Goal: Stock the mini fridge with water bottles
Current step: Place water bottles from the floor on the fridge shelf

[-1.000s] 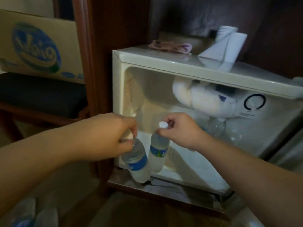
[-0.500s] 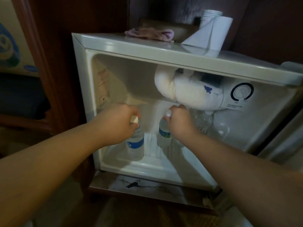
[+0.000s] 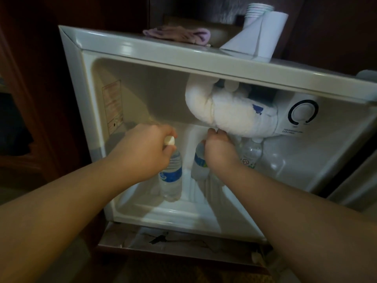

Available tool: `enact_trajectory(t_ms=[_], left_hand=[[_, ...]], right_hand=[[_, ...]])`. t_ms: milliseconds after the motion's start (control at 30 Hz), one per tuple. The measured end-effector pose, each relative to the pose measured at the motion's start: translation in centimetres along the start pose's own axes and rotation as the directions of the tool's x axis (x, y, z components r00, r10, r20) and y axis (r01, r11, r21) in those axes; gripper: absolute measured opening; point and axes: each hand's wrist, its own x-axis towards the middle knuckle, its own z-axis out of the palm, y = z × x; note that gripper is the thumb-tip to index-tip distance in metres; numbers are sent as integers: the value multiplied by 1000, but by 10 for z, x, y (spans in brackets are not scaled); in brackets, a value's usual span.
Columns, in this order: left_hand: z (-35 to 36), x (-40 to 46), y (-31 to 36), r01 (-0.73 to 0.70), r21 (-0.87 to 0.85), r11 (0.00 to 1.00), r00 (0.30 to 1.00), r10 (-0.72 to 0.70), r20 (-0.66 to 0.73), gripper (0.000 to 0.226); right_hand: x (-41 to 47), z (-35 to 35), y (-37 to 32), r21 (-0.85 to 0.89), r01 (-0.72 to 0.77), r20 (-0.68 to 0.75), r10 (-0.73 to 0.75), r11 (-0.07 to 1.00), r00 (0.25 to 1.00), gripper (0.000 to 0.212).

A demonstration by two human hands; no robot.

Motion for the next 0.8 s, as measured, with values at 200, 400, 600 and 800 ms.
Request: enact_trajectory(t_ms=[200, 400, 600, 800], left_hand=[[7, 2, -2, 7, -34, 999, 1000, -8, -20, 35], [10, 3, -6, -3, -34, 999, 1000, 2, -31, 34], [11, 9, -6, 4, -59, 998, 1000, -6, -27, 35], [14, 16, -3, -6, -54, 999, 999, 4, -36, 34]], right_hand=[[13, 9, 0, 32, -7, 12, 7, 999, 1000, 51], [9, 19, 2, 271, -57, -27, 67, 961, 997, 36], [3, 13, 5, 205, 11, -31, -5, 979, 1000, 45], [-3, 4, 10, 90, -3, -22, 5, 996, 1000, 40]])
